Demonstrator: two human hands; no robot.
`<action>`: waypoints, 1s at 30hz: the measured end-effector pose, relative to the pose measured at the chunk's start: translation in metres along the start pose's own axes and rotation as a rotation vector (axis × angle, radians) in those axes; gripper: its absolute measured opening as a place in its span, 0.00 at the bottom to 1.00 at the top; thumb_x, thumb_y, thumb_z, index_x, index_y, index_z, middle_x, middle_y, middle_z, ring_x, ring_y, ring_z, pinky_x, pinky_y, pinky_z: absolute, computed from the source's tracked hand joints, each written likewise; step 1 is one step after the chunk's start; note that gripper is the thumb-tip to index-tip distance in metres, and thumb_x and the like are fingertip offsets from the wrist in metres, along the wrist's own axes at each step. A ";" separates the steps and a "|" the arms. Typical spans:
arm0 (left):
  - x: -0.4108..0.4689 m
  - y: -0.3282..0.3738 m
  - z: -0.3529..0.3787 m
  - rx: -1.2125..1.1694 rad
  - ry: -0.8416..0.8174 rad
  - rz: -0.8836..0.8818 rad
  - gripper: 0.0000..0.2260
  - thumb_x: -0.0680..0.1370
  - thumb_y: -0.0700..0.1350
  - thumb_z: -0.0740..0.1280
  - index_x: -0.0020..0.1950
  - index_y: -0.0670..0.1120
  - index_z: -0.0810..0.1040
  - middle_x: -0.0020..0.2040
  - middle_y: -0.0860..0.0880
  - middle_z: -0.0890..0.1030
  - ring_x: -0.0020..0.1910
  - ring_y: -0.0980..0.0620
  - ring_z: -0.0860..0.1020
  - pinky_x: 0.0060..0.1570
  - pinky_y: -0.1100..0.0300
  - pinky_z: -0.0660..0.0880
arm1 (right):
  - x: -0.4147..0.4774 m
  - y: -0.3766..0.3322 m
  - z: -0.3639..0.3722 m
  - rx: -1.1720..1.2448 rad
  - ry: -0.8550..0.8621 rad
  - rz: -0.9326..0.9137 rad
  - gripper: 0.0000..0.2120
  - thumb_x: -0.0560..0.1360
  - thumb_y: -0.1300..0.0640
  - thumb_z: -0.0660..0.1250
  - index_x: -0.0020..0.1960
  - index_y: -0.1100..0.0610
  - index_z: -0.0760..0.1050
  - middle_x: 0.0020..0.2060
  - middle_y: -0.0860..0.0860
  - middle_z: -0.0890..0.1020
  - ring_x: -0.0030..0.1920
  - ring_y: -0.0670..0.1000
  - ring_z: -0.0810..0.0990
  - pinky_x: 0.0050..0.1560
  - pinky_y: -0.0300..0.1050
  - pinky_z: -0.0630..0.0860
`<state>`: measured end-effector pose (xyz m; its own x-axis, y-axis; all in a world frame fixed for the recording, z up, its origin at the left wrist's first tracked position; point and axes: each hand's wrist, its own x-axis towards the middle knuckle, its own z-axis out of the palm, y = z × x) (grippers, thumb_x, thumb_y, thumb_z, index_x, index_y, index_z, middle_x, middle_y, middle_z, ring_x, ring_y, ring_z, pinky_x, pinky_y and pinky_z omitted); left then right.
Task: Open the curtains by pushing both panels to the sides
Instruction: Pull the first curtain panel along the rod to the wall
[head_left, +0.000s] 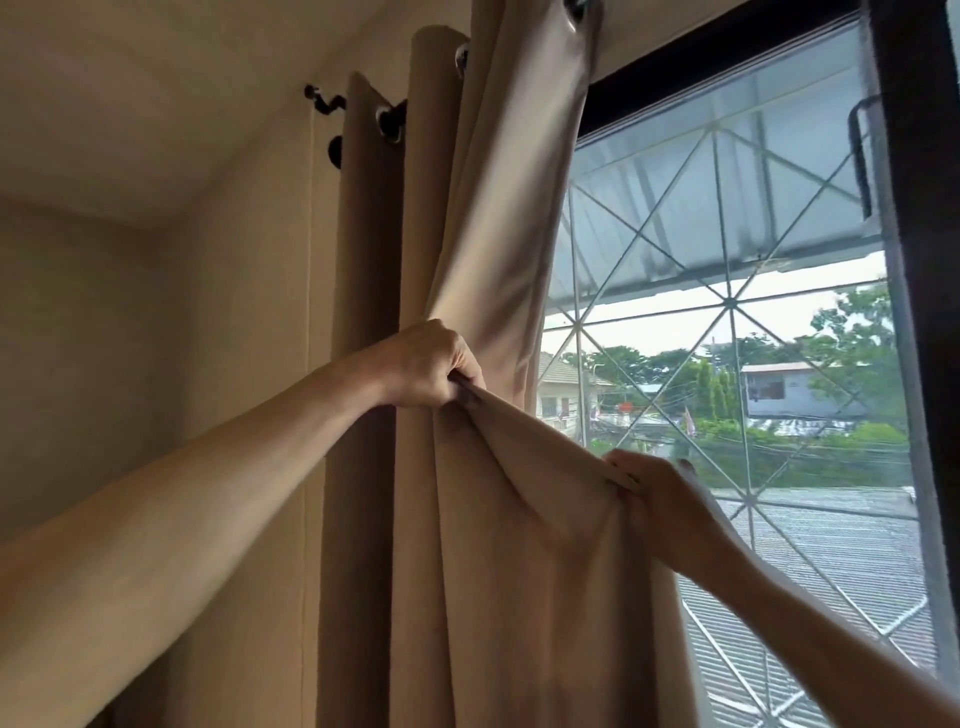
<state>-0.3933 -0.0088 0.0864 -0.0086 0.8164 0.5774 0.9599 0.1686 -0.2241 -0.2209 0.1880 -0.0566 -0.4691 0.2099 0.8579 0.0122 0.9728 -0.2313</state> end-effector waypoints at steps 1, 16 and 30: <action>0.000 -0.005 0.001 -0.002 0.001 0.001 0.11 0.70 0.38 0.72 0.47 0.50 0.87 0.33 0.63 0.84 0.38 0.69 0.79 0.37 0.76 0.68 | 0.002 0.000 0.003 0.003 0.003 0.005 0.15 0.67 0.68 0.65 0.32 0.48 0.72 0.26 0.35 0.76 0.27 0.34 0.73 0.28 0.34 0.65; -0.008 -0.109 0.018 0.017 0.028 -0.012 0.15 0.70 0.35 0.67 0.48 0.50 0.87 0.43 0.54 0.88 0.44 0.61 0.83 0.46 0.64 0.77 | 0.051 -0.022 0.085 0.134 -0.044 0.059 0.10 0.68 0.61 0.62 0.30 0.52 0.66 0.25 0.45 0.64 0.29 0.43 0.63 0.30 0.47 0.58; -0.035 -0.210 0.028 0.081 0.047 -0.100 0.13 0.69 0.36 0.69 0.47 0.50 0.87 0.42 0.54 0.87 0.41 0.62 0.82 0.44 0.65 0.76 | 0.099 -0.049 0.193 0.081 -0.115 0.004 0.13 0.68 0.50 0.54 0.41 0.57 0.73 0.31 0.47 0.74 0.34 0.44 0.72 0.38 0.46 0.70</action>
<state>-0.6024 -0.0572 0.0913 -0.0880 0.7672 0.6354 0.9291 0.2932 -0.2254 -0.4381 0.1421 -0.0487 -0.5671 0.1968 0.7998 -0.0551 0.9598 -0.2752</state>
